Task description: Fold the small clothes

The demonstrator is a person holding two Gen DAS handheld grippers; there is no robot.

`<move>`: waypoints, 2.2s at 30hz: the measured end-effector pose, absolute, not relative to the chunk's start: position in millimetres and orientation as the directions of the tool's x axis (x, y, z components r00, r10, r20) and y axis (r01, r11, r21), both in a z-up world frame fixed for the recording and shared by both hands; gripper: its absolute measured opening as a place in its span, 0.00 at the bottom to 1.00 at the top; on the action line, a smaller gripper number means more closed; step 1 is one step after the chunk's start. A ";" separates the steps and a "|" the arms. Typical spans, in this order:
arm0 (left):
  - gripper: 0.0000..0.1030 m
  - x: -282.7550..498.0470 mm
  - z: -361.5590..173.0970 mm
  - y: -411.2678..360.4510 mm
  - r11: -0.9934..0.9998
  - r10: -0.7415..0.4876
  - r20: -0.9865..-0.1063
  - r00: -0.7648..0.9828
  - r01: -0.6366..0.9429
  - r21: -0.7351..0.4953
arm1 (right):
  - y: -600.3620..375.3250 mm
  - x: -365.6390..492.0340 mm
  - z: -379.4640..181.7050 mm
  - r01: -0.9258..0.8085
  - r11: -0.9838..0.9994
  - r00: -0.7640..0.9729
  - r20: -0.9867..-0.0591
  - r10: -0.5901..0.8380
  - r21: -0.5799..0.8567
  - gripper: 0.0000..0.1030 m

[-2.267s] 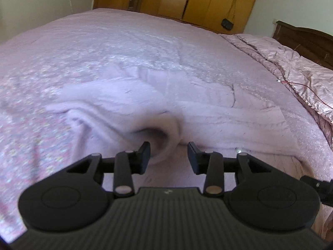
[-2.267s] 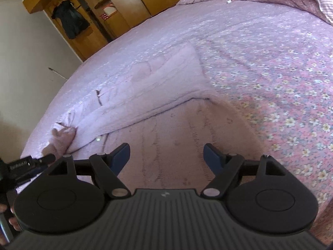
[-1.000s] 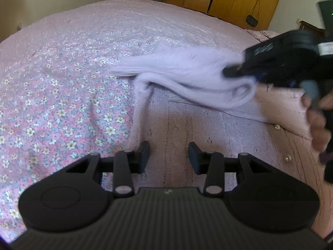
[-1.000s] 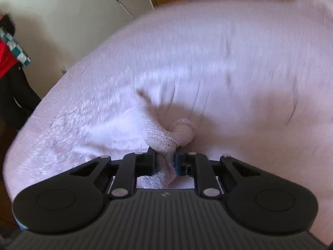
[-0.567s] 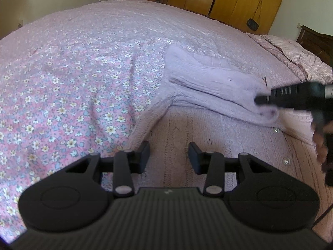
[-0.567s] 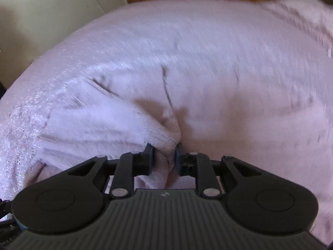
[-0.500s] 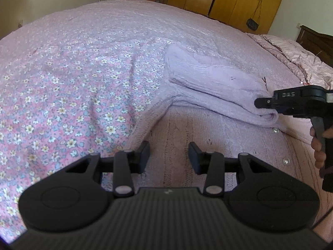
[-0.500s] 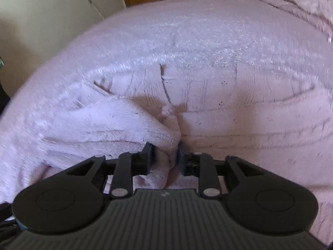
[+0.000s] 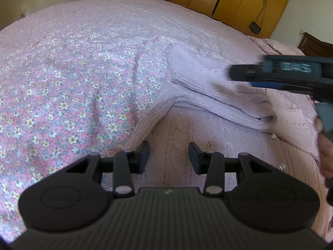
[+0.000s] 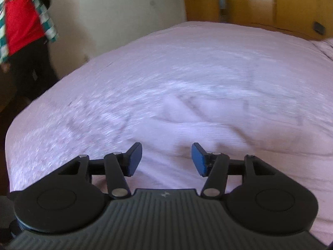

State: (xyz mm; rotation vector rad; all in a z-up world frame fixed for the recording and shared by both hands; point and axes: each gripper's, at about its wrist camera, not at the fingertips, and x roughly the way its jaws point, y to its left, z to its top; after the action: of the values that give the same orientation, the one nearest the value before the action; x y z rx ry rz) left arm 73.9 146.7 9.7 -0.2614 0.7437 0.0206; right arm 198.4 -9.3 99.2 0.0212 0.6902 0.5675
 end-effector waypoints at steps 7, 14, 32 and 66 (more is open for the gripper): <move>0.42 71.5 7.9 142.3 0.977 -0.065 -0.665 0.744 -0.088 -0.193 | 39.4 214.0 81.2 -0.533 0.828 0.556 -0.665 0.499 0.175 0.59; 0.42 69.6 6.6 140.9 0.980 -0.063 -0.659 0.750 -0.076 -0.181 | 51.4 232.1 64.6 -0.486 0.861 0.587 -0.672 0.451 0.154 0.12; 0.42 78.0 10.0 140.4 0.980 -0.051 -0.684 0.728 -0.097 -0.176 | -159.3 192.0 149.0 -0.190 0.972 0.866 -0.444 0.231 0.134 0.08; 0.42 35.6 39.6 102.7 1.000 0.011 -0.703 0.711 -0.010 0.005 | -270.0 48.9 48.6 0.032 0.816 0.768 -0.537 0.349 0.577 0.76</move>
State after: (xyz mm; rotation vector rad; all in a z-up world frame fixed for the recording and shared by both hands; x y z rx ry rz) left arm 35.6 102.7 39.6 0.0009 0.7792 0.0118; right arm 48.9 -270.0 48.6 0.6012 0.6821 0.1838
